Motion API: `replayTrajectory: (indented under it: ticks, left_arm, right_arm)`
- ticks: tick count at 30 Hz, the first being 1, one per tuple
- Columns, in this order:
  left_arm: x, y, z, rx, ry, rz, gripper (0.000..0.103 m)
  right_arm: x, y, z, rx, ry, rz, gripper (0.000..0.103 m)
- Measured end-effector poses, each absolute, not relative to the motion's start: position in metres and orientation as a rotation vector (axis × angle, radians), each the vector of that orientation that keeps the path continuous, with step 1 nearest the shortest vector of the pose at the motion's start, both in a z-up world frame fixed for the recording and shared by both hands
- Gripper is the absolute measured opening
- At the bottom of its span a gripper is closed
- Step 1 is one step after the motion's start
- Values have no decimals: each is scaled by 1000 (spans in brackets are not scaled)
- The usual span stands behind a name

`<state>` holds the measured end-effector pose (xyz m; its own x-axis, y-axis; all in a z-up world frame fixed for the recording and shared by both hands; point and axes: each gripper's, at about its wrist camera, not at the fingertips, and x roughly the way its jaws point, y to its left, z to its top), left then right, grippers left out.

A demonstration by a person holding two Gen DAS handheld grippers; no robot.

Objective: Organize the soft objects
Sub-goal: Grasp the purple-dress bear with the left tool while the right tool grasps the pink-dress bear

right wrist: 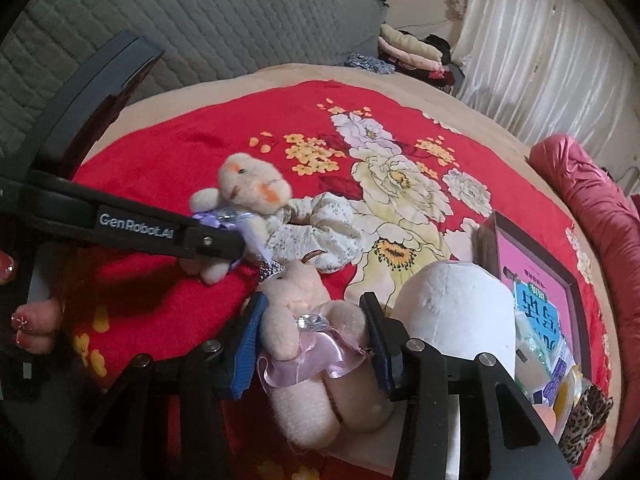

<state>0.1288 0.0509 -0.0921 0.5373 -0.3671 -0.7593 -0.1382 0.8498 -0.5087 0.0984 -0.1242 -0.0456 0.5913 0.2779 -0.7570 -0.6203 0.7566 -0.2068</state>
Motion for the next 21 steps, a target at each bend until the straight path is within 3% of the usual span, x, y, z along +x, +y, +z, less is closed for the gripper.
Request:
replayTrajectory:
  ticks: [21]
  left_arm:
    - [110,47,-68,-425,967,-53,32]
  right_arm:
    - [94,-121,-27,-426,767,567,48]
